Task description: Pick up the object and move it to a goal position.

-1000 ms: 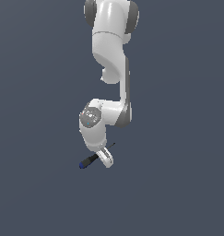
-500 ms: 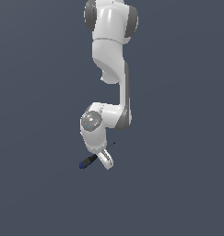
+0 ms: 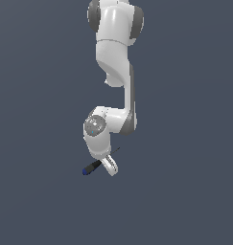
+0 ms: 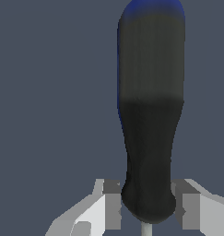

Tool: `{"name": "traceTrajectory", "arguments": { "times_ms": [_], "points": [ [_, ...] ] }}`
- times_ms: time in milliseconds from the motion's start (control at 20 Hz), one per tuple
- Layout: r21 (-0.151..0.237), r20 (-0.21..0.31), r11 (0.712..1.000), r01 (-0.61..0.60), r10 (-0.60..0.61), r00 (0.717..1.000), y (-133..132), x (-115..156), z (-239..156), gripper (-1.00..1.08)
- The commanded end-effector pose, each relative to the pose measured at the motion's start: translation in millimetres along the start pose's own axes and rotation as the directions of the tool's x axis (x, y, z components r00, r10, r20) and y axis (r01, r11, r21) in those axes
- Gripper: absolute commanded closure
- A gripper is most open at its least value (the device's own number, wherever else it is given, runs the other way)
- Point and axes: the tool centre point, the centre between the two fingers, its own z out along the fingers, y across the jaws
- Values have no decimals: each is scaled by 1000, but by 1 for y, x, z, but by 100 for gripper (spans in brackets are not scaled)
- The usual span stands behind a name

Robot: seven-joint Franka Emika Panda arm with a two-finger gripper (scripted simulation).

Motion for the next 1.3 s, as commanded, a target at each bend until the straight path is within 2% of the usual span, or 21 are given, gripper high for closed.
{"name": "traceTrajectory", "arguments": {
  "times_ms": [0, 250, 500, 1250],
  "points": [
    [1, -1, 1000, 0, 0, 1000, -1, 0, -3, 108],
    [1, -1, 1000, 0, 0, 1000, -3, -3, -20, 108],
    [1, -1, 1000, 0, 0, 1000, -9, -9, -54, 108],
    [0, -1, 1000, -1, 1, 1000, -35, -33, -219, 108]
  ]
}}
